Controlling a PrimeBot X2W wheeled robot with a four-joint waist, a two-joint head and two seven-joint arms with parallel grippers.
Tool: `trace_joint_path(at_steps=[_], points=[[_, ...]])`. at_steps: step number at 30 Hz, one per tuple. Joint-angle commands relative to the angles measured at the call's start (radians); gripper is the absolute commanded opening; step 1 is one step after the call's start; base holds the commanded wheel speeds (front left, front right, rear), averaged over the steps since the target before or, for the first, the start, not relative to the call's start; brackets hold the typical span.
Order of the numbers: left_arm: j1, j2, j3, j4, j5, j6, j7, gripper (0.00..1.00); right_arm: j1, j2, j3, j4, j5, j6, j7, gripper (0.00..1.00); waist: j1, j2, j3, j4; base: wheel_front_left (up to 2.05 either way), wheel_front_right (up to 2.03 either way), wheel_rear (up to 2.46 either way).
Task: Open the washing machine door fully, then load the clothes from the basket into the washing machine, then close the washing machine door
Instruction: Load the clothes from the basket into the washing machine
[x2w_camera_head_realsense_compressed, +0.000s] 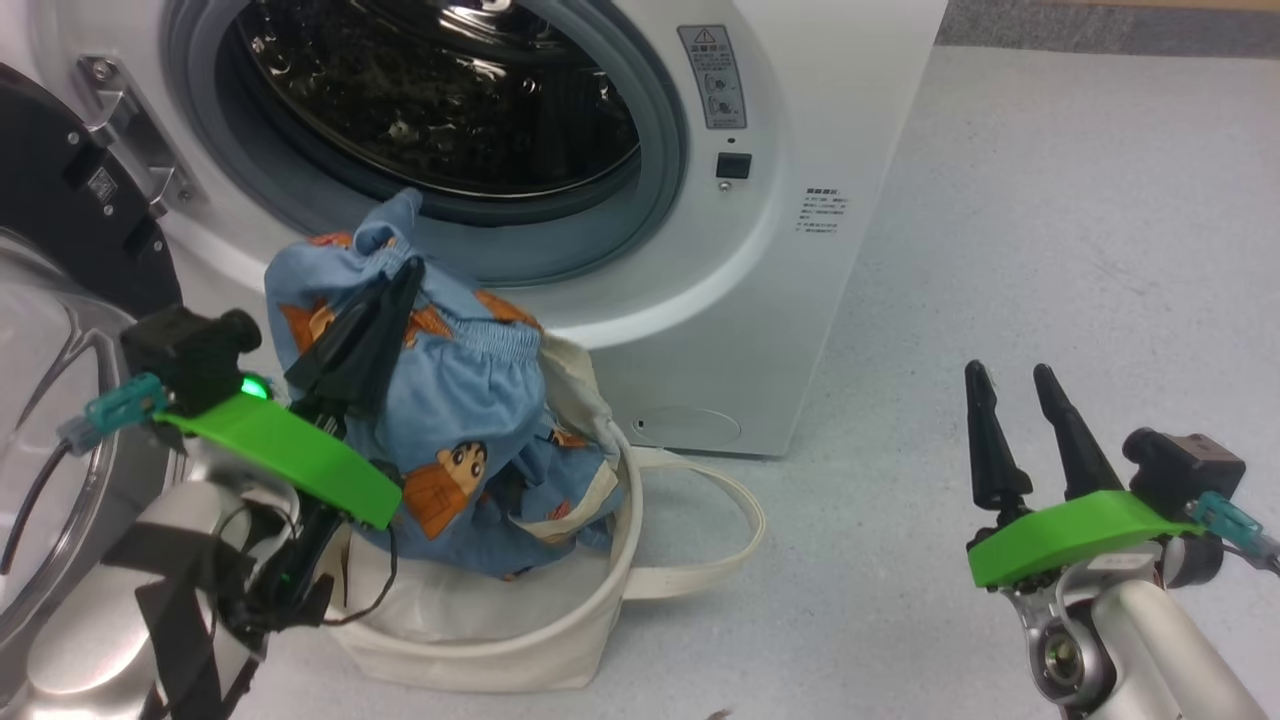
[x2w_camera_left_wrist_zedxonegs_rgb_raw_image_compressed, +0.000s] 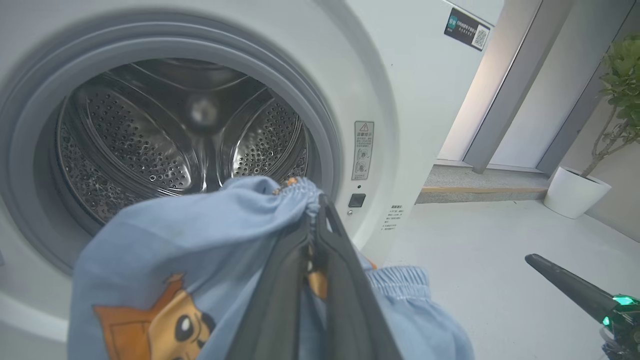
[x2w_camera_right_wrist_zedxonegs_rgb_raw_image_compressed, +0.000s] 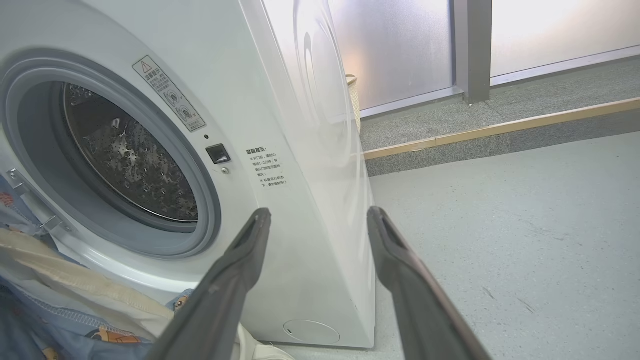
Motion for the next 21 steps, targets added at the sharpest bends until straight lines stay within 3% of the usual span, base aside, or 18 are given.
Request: trace_joint_path(at_steps=[1, 4, 11, 21], points=[[-0.061, 0.037, 0.053, -0.037, -0.007, 0.004, 0.001, 0.00, 0.003, -0.001, 0.014, -0.029, 0.001, 0.000, -0.012, 1.00, 0.0000, -0.0001, -0.003, 0.000, 0.00, 0.00, 0.00], [-0.074, 0.014, 0.052, -0.011, -0.011, 0.004, -0.011, 0.00, 0.012, -0.007, 0.015, -0.029, 0.001, 0.000, -0.012, 1.00, 0.0000, -0.0001, -0.011, 0.004, 0.00, 0.00, 0.00], [-0.171, -0.085, 0.013, 0.234, 0.018, -0.030, -0.073, 0.00, 0.016, -0.053, 0.021, -0.029, -0.007, 0.000, -0.012, 1.00, 0.0000, -0.0001, -0.002, -0.010, 0.00, 0.00, 0.00], [-0.399, -0.141, 0.015, 0.588, 0.075, -0.082, -0.127, 0.00, -0.006, -0.124, -0.009, -0.082, -0.012, 0.000, -0.012, 1.00, 0.0000, -0.0001, 0.150, -0.070, 0.00, 0.00, 0.00]])
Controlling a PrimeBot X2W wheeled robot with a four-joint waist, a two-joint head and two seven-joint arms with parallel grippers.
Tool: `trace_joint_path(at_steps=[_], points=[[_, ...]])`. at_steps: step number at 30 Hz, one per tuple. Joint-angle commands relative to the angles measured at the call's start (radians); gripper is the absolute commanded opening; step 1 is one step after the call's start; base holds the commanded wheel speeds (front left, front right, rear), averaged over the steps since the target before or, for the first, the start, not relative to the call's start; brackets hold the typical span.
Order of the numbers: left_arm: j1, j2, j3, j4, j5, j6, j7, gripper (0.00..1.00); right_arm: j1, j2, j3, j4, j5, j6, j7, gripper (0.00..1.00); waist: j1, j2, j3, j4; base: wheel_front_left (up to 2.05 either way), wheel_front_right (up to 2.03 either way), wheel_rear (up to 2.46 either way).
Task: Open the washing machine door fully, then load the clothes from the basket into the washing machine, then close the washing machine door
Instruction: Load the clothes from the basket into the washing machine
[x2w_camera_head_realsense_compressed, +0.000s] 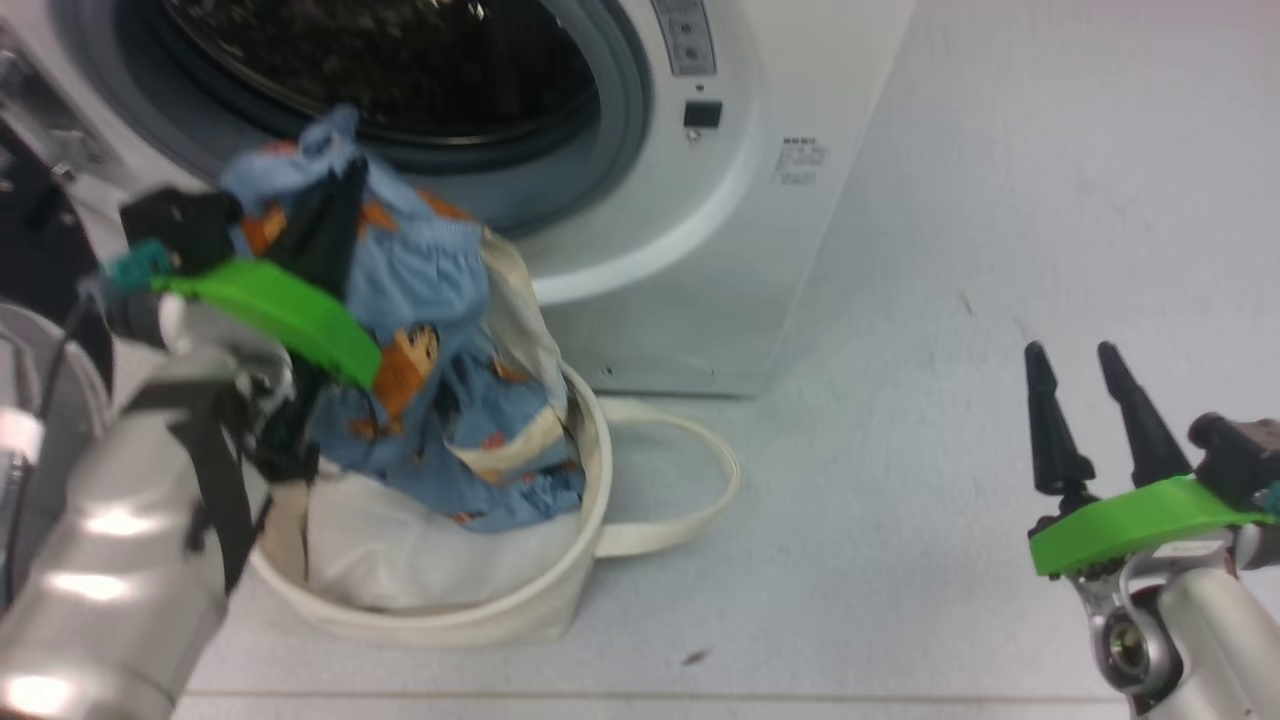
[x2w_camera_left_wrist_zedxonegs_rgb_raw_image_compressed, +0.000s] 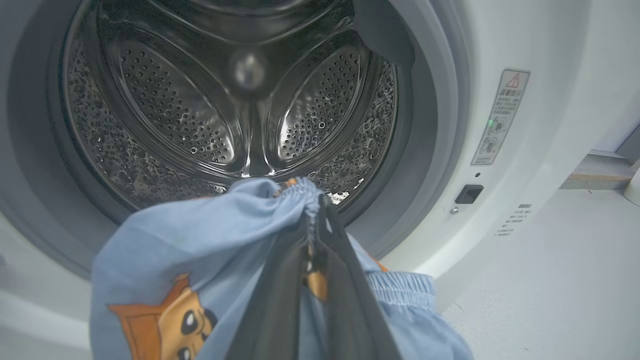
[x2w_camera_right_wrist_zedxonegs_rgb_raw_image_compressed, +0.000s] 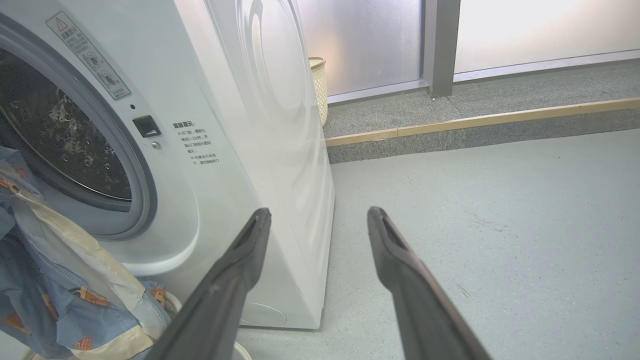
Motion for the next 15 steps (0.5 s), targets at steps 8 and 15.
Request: trace_joint_path(at_steps=[8, 15], points=[[-0.311, 0.024, 0.047, 0.174, 0.067, -0.032, -0.028, 0.00, -0.030, -0.031, -0.053, -0.087, -0.018, 0.000, -0.012, 1.00, -0.0001, 0.0000, 0.222, -0.065, 0.00, 0.00, 0.00], [-0.480, 0.011, 0.037, 0.277, 0.116, -0.042, -0.029, 0.00, -0.009, -0.042, -0.109, -0.125, -0.028, 0.000, -0.012, 1.00, -0.0001, 0.0000, 0.350, -0.074, 0.00, 0.00, 0.00]])
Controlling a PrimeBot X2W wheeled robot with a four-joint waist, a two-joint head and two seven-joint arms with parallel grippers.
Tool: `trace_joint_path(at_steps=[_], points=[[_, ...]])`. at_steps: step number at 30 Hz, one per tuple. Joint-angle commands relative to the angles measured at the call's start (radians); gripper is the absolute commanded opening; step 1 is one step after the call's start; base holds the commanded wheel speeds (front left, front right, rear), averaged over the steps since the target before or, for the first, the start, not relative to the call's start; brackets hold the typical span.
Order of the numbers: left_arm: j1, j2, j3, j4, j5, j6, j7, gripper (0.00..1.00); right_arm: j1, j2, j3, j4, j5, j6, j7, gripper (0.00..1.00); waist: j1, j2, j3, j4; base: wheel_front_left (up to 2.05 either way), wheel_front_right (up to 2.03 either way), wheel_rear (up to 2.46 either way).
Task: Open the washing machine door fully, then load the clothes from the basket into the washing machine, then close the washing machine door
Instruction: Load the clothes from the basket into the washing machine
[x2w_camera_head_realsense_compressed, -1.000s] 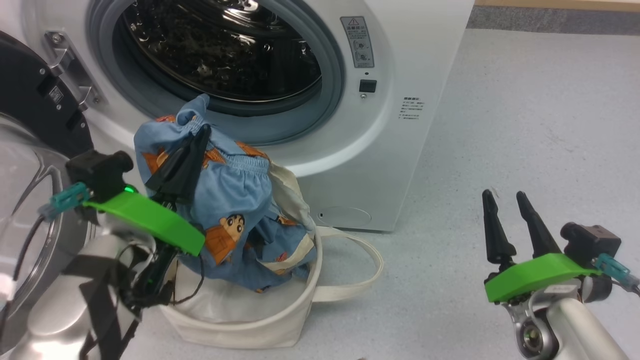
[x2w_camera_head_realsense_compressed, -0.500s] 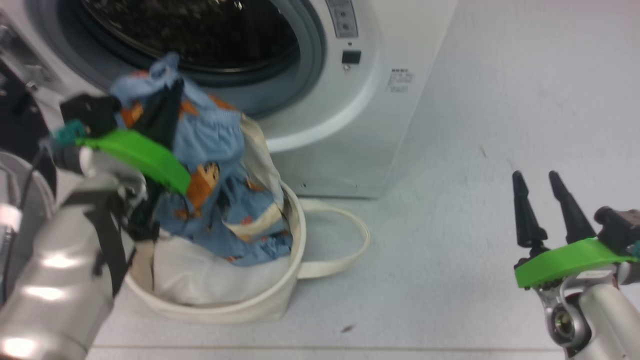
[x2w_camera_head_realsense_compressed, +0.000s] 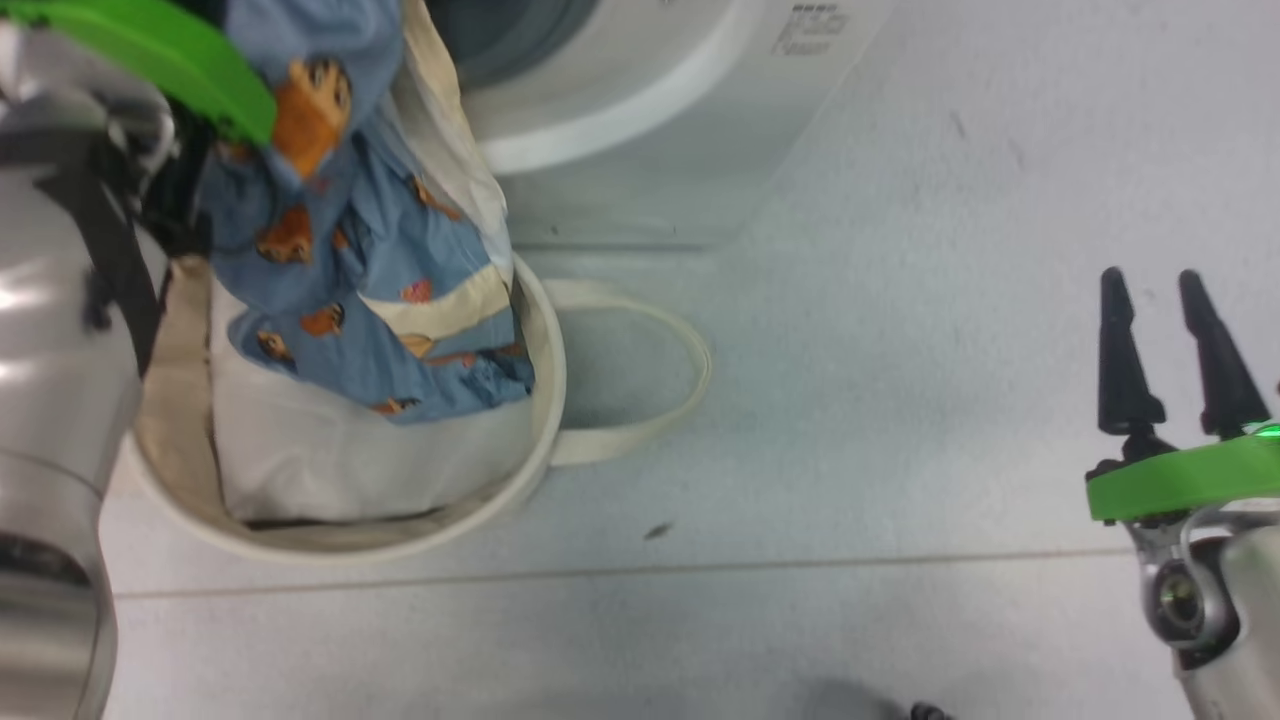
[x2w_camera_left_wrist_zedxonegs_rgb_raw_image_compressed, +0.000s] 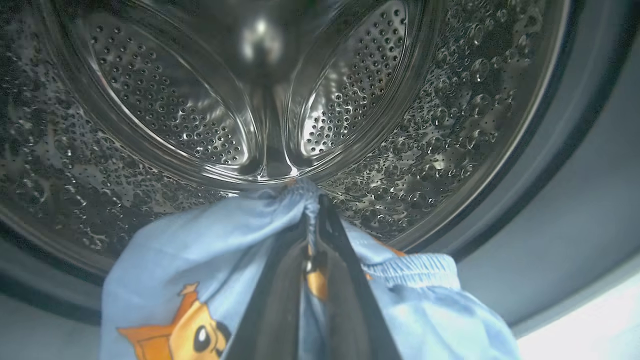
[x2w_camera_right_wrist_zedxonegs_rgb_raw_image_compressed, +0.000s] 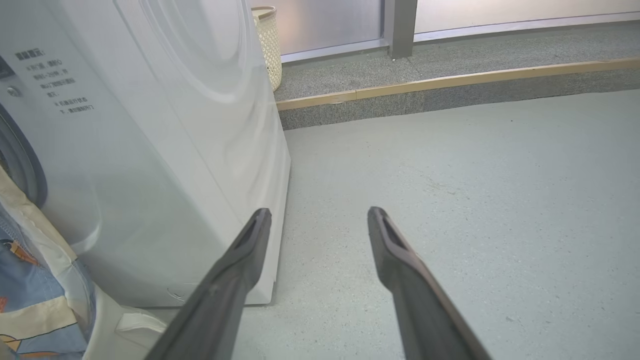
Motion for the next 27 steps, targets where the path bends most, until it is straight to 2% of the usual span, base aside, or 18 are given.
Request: trace_joint_path(at_steps=[1, 7, 13, 20, 24, 27], points=[[-0.084, 0.029, 0.014, 0.002, 0.016, -0.004, -0.012, 0.00, 0.020, -0.034, -0.006, -0.042, -0.014, 0.000, -0.012, 1.00, -0.0003, 0.0001, 0.084, -0.009, 0.00, 0.00, 0.00], [-0.183, 0.009, 0.014, 0.056, 0.042, -0.001, -0.012, 0.00, 0.042, -0.043, -0.053, -0.079, -0.018, 0.000, -0.012, 1.00, -0.0003, 0.0001, 0.151, -0.004, 0.00, 0.00, 0.00], [-0.278, 0.012, 0.023, 0.061, 0.085, 0.026, -0.012, 0.00, 0.062, -0.034, -0.078, -0.108, -0.024, 0.000, -0.012, 1.00, -0.0003, 0.0001, 0.196, -0.014, 0.00, 0.00, 0.00], [-0.349, 0.031, 0.087, -0.088, 0.172, 0.110, -0.012, 0.00, 0.067, -0.028, -0.097, -0.127, -0.028, 0.000, -0.012, 1.00, -0.0003, 0.0001, 0.224, -0.030, 0.00, 0.00, 0.00], [-0.336, 0.033, 0.157, -0.213, 0.233, 0.137, -0.012, 0.00, 0.060, -0.019, -0.098, -0.137, -0.029, 0.000, -0.012, 1.00, -0.0003, 0.0001, 0.244, -0.039, 0.00, 0.00, 0.00], [-0.289, 0.018, 0.188, -0.180, 0.255, 0.129, -0.012, 0.00, 0.056, -0.011, -0.091, -0.134, -0.032, 0.000, -0.012, 1.00, -0.0003, 0.0001, 0.248, -0.042, 0.00, 0.00, 0.00]])
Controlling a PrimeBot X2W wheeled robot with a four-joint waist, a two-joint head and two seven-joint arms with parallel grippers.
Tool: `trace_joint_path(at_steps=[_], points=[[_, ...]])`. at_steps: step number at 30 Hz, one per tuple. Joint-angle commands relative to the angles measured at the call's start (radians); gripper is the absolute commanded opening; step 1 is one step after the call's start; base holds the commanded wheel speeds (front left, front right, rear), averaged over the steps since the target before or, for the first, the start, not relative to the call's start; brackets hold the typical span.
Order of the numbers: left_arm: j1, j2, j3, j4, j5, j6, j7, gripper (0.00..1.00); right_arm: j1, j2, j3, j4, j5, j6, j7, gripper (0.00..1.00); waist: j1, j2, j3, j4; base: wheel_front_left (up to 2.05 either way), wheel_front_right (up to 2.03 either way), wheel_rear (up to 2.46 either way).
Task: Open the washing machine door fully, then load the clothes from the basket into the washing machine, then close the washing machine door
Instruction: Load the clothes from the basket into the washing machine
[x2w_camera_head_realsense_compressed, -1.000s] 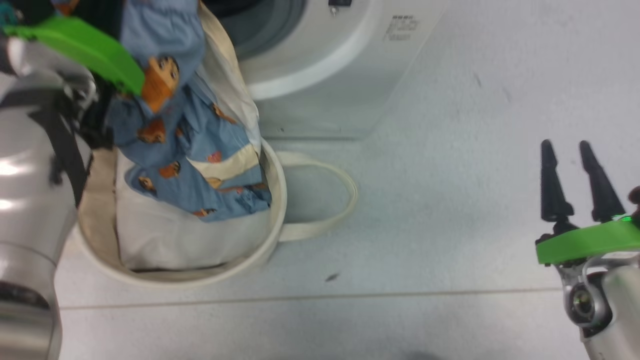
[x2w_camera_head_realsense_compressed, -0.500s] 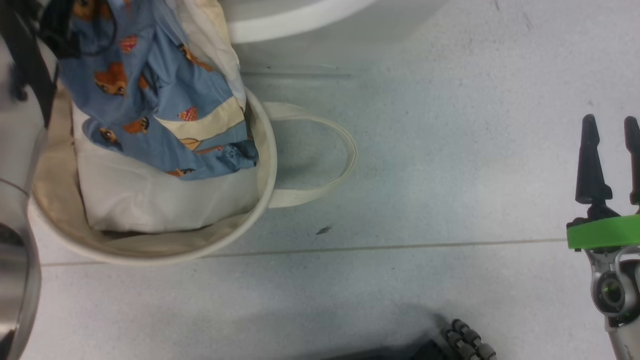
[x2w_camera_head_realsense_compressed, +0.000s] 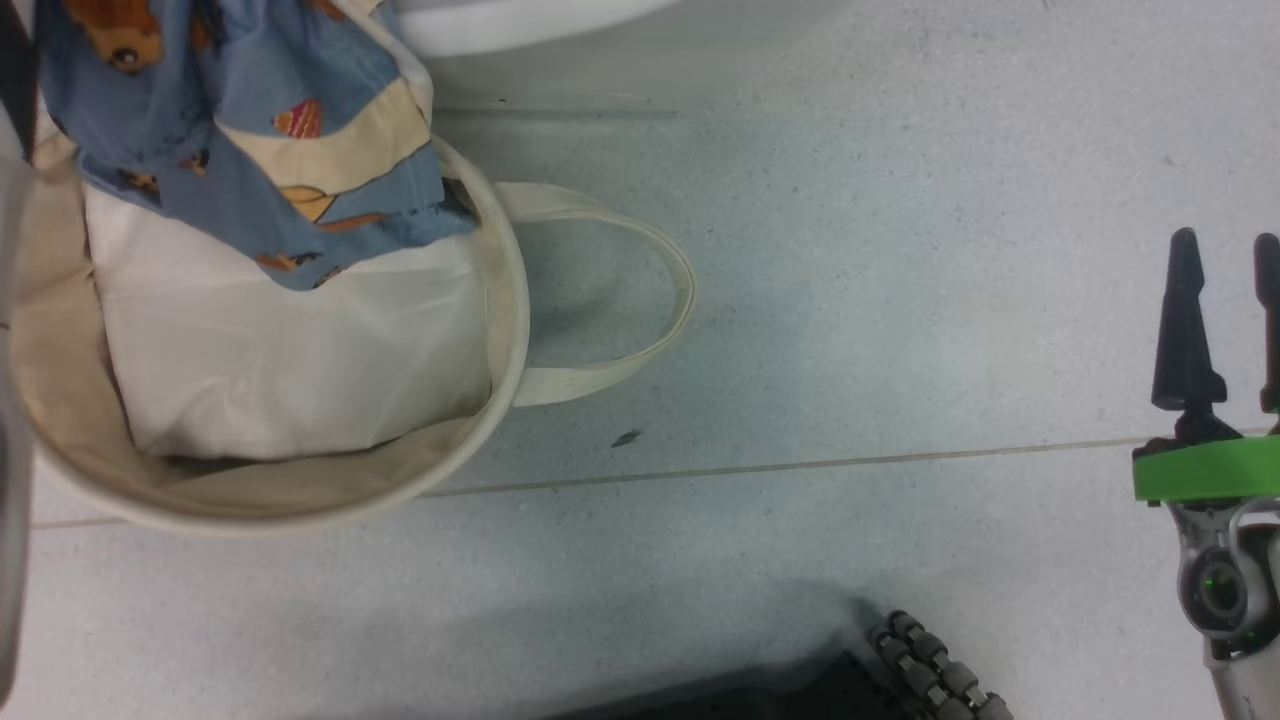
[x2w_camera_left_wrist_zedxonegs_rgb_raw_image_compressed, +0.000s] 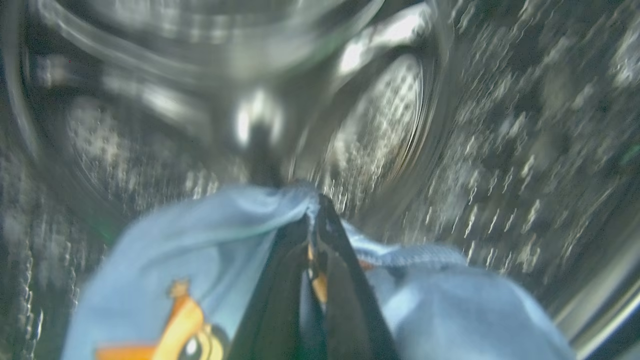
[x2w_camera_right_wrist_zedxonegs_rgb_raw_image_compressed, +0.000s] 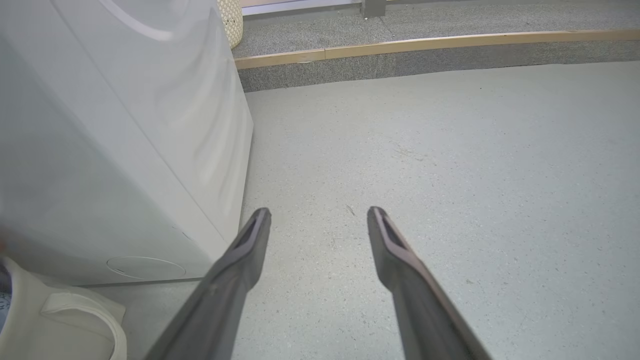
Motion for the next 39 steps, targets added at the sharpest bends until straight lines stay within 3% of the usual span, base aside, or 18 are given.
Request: trace_joint_path(at_steps=[1, 5, 11, 13, 14, 15, 21, 27, 30, 33, 39], points=[[0.008, 0.027, 0.011, 0.039, 0.001, -0.008, -0.001, 0.00, 0.031, -0.014, 0.015, -0.023, -0.009, 0.000, -0.012, 1.00, 0.0000, 0.0000, -0.004, -0.002, 0.00, 0.00, 0.00], [-0.014, -0.009, -0.035, 0.236, 0.021, -0.036, 0.045, 0.00, 0.032, -0.011, 0.021, -0.019, -0.008, 0.000, -0.012, 1.00, 0.0000, 0.0000, -0.005, -0.007, 0.00, 0.00, 0.00], [-0.029, -0.042, -0.072, 0.352, 0.029, -0.067, 0.159, 0.00, 0.022, -0.003, 0.031, -0.017, -0.012, 0.000, -0.012, 1.00, 0.0000, 0.0000, -0.014, -0.014, 0.03, 0.03, 0.03], [-0.031, -0.041, -0.074, 0.362, 0.026, -0.066, 0.195, 0.14, 0.021, 0.000, 0.034, -0.016, -0.014, 0.000, -0.012, 1.00, 0.0000, 0.0000, -0.016, -0.017, 0.03, 0.03, 0.03], [-0.029, -0.042, -0.074, 0.365, 0.023, -0.066, 0.209, 0.70, 0.020, 0.001, 0.035, -0.014, -0.015, 0.000, -0.012, 1.00, 0.0000, 0.0000, -0.017, -0.018, 0.00, 0.00, 0.00], [-0.026, -0.041, -0.077, 0.368, 0.022, -0.063, 0.225, 0.99, 0.019, 0.003, 0.037, -0.013, -0.016, 0.000, -0.012, 1.00, 0.0000, 0.0000, -0.020, -0.020, 0.00, 0.00, 0.00], [-0.029, -0.039, -0.075, 0.373, 0.015, -0.038, 0.221, 1.00, 0.006, 0.011, 0.053, -0.004, -0.014, 0.000, -0.012, 1.00, 0.0000, 0.0000, -0.030, -0.029, 0.00, 0.00, 0.00], [0.012, -0.036, -0.102, 0.377, 0.021, -0.039, 0.357, 1.00, -0.014, 0.017, 0.081, 0.014, -0.012, 0.000, -0.012, 1.00, 0.0000, 0.0000, -0.067, -0.036, 0.00, 0.00, 0.00], [0.031, -0.031, -0.101, 0.377, 0.013, -0.035, 0.364, 1.00, -0.026, 0.021, 0.092, 0.027, -0.008, 0.000, -0.012, 1.00, 0.0000, 0.0000, -0.096, -0.038, 0.00, 0.00, 0.00], [0.059, -0.027, -0.098, 0.378, 0.007, -0.027, 0.312, 1.00, -0.037, 0.028, 0.103, 0.041, -0.004, 0.000, -0.012, 1.00, 0.0000, 0.0000, -0.130, -0.037, 0.00, 0.00, 0.00], [0.185, -0.061, -0.056, 0.375, -0.047, -0.030, 0.063, 1.00, -0.047, 0.032, 0.128, 0.077, 0.005, 0.000, -0.012, 1.00, 0.0000, 0.0000, -0.227, -0.001, 0.00, 0.00, 0.00]])
